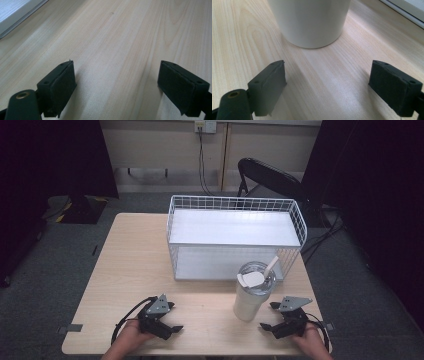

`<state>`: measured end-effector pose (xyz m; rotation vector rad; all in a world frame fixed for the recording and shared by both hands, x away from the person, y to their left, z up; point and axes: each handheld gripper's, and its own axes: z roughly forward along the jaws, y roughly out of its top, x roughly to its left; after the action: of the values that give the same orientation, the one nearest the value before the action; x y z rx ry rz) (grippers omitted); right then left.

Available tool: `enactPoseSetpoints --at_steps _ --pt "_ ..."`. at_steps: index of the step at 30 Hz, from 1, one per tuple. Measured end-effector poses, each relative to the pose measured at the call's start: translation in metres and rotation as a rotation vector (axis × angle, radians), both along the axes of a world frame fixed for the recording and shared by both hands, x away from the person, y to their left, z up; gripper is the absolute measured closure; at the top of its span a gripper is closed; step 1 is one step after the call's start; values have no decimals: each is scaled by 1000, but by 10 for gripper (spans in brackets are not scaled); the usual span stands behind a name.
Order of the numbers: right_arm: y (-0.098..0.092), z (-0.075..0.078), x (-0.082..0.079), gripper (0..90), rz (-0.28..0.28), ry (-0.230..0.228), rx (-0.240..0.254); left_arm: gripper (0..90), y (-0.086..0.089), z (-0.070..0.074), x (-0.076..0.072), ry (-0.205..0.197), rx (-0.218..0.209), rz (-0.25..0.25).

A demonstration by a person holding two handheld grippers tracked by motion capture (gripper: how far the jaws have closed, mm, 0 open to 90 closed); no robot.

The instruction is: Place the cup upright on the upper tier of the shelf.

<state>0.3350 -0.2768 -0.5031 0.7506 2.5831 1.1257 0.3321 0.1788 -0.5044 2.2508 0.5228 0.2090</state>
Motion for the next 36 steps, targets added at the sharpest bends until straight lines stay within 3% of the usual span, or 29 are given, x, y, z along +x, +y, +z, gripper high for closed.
enactPoseSetpoints --at_steps 5,11,14,18,25,27,36 --pt "1 0 -2 133 -26 1 0 141 0 0 0 1 -2 1" --pt "1 3 -2 140 -3 16 3 140 0 0 0 1 -2 0" --pt "-1 11 -2 140 -9 34 107 140 0 0 0 1 -2 0" --pt "-1 20 -2 140 -36 23 181 140 0 0 0 1 -2 0" --pt "1 35 -5 154 -22 -23 227 140 0 0 0 2 -2 1" --pt "2 38 -5 154 -14 -17 251 140 0 0 0 1 -2 0" --pt "9 45 -4 141 7 -26 269 140 0 0 0 1 -2 0"
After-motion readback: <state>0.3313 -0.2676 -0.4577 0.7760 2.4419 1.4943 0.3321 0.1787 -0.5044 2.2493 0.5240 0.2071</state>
